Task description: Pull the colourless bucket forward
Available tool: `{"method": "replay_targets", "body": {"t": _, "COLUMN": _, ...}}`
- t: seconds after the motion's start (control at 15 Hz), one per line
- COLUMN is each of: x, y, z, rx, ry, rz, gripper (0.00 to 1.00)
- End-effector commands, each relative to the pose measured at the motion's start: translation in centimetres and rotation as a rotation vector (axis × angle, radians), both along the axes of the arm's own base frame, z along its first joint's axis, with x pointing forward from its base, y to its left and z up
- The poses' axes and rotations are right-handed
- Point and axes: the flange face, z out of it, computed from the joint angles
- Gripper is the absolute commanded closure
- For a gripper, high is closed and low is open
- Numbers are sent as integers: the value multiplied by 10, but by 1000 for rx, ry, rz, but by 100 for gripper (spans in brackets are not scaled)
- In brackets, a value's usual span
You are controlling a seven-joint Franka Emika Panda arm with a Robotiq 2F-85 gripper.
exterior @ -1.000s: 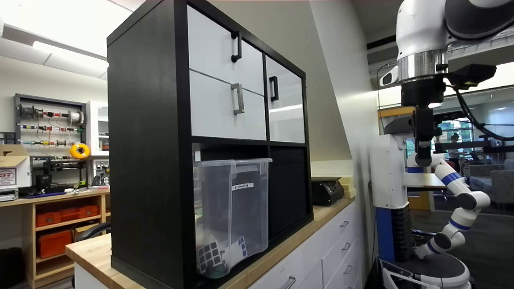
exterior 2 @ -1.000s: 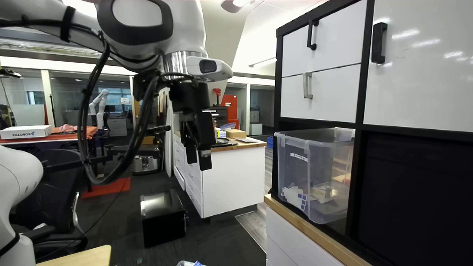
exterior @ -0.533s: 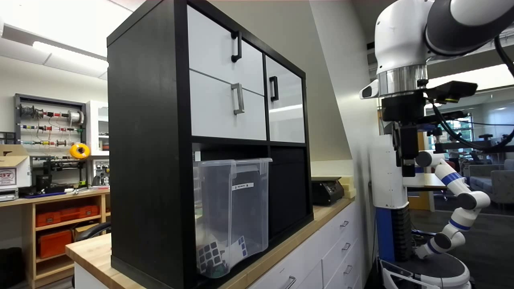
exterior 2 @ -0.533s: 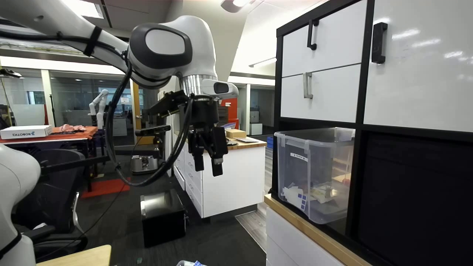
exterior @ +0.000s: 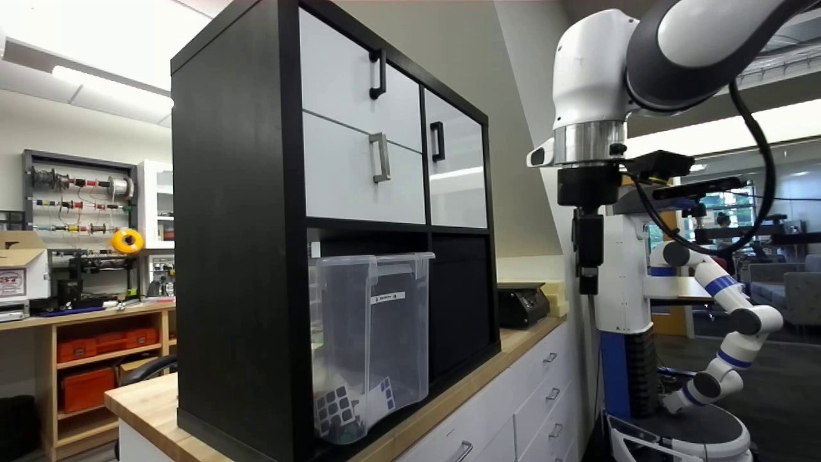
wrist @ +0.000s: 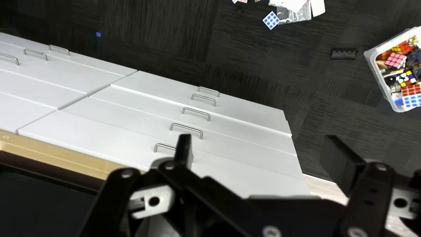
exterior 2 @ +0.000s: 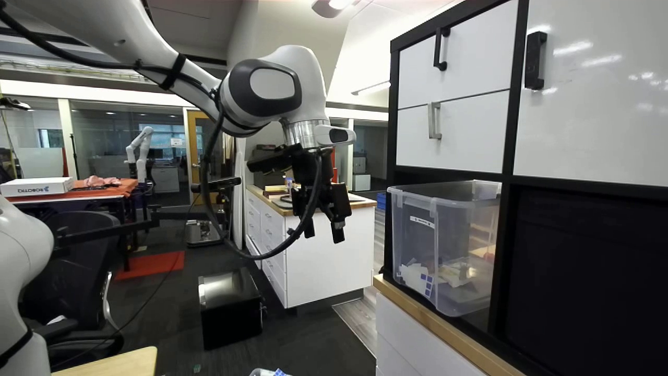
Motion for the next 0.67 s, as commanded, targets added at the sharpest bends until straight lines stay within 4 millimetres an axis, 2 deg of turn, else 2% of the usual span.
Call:
{"method": "replay_targets", "body": {"t": 0.0, "x": 34, "y": 18, "z": 2, "rx": 26, "ry": -31, "rz": 34, "gripper": 0}}
{"method": "replay_targets", "body": {"t": 0.47, "x": 79, "y": 45, "z": 5, "rx": 33, "ry": -76, "rz": 69, "gripper": 0}}
{"method": "replay_targets", "body": {"t": 0.53, "x": 82, "y": 48, "z": 6, "rx": 32, "ry": -74, "rz": 69, "gripper": 0}}
{"method": "replay_targets", "body": {"t": 0.6, "x": 70, "y": 42, "z": 2, "rx": 18, "ry": -60, "rz": 75, "gripper": 0}}
